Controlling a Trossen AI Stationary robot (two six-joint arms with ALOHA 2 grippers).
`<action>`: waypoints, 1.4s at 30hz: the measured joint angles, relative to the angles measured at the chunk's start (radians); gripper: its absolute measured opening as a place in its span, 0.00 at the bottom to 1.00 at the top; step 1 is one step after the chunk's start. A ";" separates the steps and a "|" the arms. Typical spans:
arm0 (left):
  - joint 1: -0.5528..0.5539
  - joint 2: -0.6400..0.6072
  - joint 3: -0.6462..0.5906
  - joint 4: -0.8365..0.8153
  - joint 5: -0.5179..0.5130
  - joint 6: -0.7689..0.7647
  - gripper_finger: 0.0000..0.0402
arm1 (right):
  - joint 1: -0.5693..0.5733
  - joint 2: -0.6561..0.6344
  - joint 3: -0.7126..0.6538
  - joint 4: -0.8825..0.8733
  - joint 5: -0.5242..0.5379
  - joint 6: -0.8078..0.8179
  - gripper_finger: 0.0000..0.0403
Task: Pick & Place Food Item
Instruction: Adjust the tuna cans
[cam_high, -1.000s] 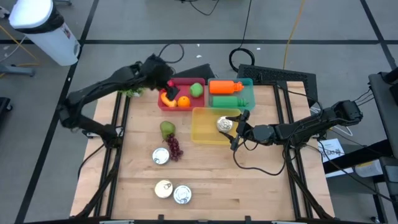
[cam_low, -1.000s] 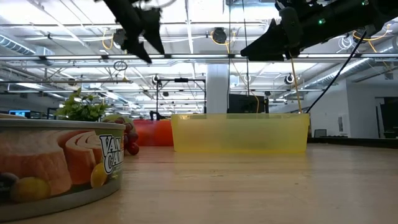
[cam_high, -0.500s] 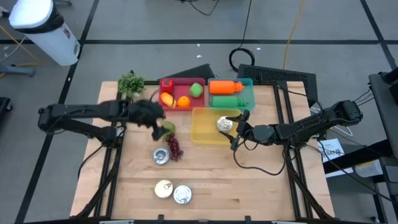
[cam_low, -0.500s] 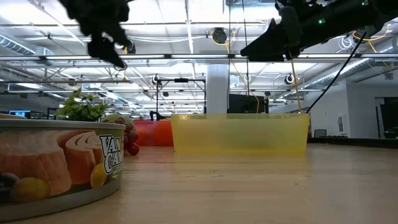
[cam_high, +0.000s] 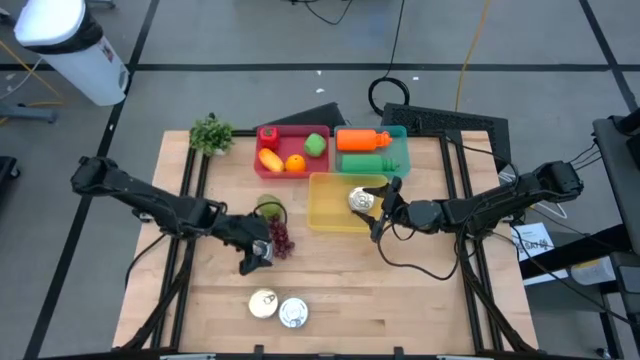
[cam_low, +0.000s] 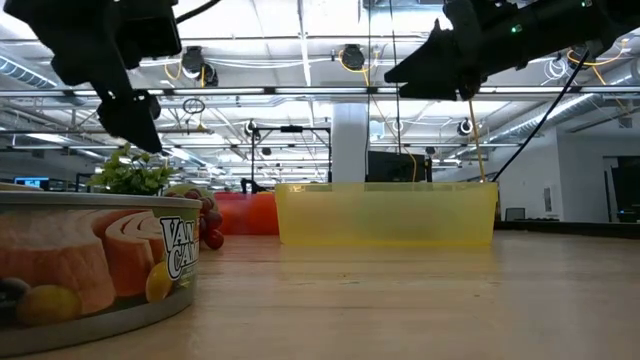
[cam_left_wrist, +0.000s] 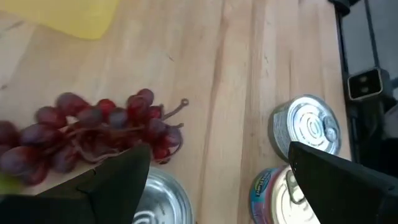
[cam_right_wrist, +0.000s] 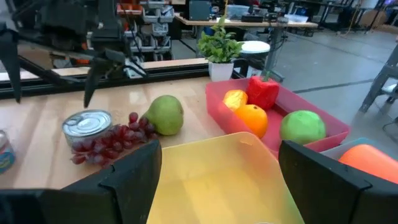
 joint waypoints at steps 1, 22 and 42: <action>-0.004 0.009 -0.001 0.016 -0.001 0.008 0.97 | 0.000 0.000 0.000 0.000 -0.018 0.003 0.77; -0.239 0.330 0.044 0.400 0.477 -0.507 0.97 | 0.000 0.000 0.000 0.000 -0.072 0.004 0.77; -0.154 0.466 0.063 0.452 0.195 -0.144 0.97 | 0.000 0.000 0.000 0.005 -0.069 -0.004 0.77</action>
